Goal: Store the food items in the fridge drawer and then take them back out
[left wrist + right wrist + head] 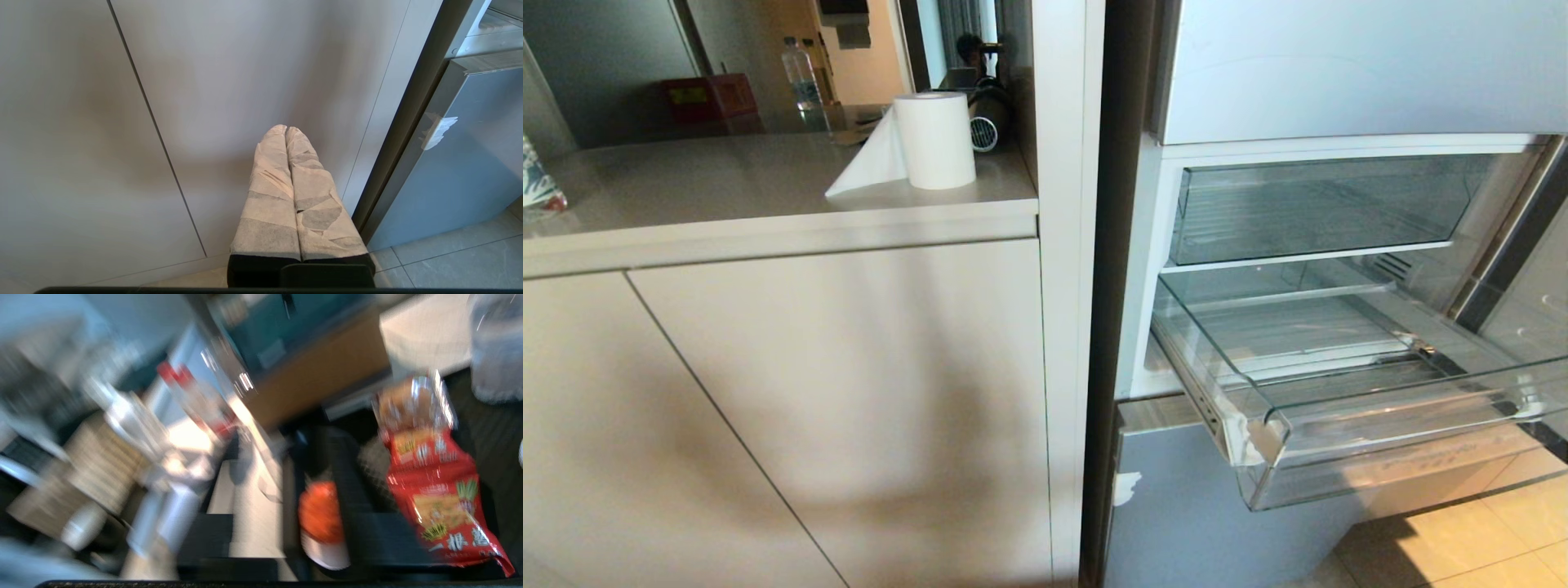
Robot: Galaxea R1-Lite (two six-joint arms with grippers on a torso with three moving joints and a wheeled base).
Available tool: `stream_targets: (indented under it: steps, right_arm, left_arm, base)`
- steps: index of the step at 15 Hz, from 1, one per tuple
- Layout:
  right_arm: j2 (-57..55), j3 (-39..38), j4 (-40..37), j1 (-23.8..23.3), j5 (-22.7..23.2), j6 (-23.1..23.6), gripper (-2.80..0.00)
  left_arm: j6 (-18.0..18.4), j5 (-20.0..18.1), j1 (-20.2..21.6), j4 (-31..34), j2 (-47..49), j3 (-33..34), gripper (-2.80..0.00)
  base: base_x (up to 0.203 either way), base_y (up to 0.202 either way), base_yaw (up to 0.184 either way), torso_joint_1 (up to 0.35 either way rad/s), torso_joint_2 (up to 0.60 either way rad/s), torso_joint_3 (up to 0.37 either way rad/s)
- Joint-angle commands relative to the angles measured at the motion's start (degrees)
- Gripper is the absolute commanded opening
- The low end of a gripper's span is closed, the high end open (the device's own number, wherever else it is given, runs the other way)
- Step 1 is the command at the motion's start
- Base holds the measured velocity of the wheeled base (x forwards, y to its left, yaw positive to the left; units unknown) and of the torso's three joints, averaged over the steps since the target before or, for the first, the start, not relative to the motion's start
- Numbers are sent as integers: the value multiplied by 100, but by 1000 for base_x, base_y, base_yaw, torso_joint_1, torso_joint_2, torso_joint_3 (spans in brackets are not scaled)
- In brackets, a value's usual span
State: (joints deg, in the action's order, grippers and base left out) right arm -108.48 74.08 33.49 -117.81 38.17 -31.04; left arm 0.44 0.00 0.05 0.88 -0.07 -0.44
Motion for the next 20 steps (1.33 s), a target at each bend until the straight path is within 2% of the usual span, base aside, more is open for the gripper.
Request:
stream_targets:
  steps: [1,3,5,6,8,9,10,12,15,17,20]
  right_arm:
    - [940,61,25,-225,-25,-717,-280]
    - [1692,199,34,-404,-384,-1591,-280]
    - [2398,252,127,-462,-1013,-1981,-280]
    - [2737,259,225,-368,-1204,-2089,-280]
    - [3084,261,287,344,-1356,-2103,-280]
    - [3240,219,283,939,-1384,-2000,-280]
    - [3408,96,261,1769,-1401,-1769,-280]
    - [3803,-383,86,3711,-1427,-1122,-280]
    - [4810,-1858,-668,6605,-1655,42,-280]
    - [5928,-2869,-1675,8224,-2027,689,-280]
    - [6910,-3525,-4400,9923,-2844,1248,-280]
  left_arm:
    - [0,0,4,0,-1,0,-280]
    - [0,0,4,1,-1,0,-280]
    - [0,0,4,0,-1,0,-280]
    - [0,0,4,0,-1,0,-280]
    - [0,-8,4,0,-1,0,-280]
    - [0,0,4,0,-1,0,-280]
    - [0,0,4,0,-1,0,-280]
    - [0,0,4,0,-1,0,-280]
    - [0,0,4,0,-1,0,-280]
    - [0,0,4,0,-1,0,-280]
    - [0,-9,4,0,-1,0,-280]
  base:
    - [0,0,0,0,0,0]
    - [0,0,0,0,0,0]
    - [0,0,0,0,0,0]
    - [0,0,0,0,0,0]
    - [0,0,0,0,0,0]
    - [0,0,0,0,0,0]
    - [0,0,0,0,0,0]
    - [0,0,0,0,0,0]
    - [0,0,0,0,0,0]
    - [0,0,0,0,0,0]
    - [0,0,0,0,0,0]
